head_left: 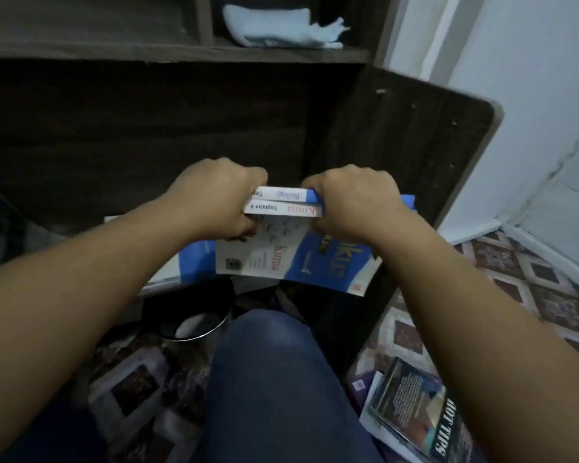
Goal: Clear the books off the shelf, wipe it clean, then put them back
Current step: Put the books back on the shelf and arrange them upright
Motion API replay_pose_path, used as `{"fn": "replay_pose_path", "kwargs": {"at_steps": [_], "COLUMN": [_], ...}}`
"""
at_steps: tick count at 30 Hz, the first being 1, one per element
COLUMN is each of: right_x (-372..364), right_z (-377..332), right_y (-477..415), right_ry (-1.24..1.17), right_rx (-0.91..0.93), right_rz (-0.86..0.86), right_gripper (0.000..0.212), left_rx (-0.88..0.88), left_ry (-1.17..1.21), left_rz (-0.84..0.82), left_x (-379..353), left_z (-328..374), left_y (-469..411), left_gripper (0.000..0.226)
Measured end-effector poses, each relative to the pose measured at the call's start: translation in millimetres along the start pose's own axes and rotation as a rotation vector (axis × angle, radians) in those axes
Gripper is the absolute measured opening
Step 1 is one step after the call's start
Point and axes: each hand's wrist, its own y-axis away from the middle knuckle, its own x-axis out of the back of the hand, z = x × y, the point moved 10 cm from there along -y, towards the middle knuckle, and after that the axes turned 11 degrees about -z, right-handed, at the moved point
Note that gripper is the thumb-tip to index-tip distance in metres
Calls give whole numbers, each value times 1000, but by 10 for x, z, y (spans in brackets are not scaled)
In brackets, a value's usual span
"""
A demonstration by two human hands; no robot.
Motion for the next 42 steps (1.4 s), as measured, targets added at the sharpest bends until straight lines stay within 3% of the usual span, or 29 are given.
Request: {"fn": "replay_pose_path", "kwargs": {"at_steps": [7,11,15,21,24,30,33,37,42], "right_x": [228,-209,-964,-1736,-1898,-2076,-2094,-2100,-2088], "right_z": [-1249,-1757,-2042,-2088,-2081,-2010,-1963,-1882,-1847], "right_y": [-857,-1168,-1291,-1417,-1537,-1654,-1664,-1674,-1697], "right_ry": [46,-84,-46,-97,-62,-89,-116,-146,-178], "right_rx": [188,297,299,335,354,390,363,291,258], "right_rz": [378,489,353,-39,-183,-343,-377,-416,-426], "right_gripper": [28,40,46,53,67,91,99,99,92], "left_rx": [346,357,418,442,462,635,660,644,626], "left_ry": [-159,-234,-193,-123,-5,381,539,610,631], "left_rz": [454,514,459,245,0,-121,-84,-83,-8], "left_x": [218,-240,-1052,-1704,-1998,-2270,-2298,-2286,-2260], "left_z": [-1336,-1703,-1955,-2031,-2152,-2407,-2441,-2427,-2472], "left_y": [676,867,966,817,737,830,900,901,930], "left_gripper": [26,34,39,49,56,113,126,123,96]}}
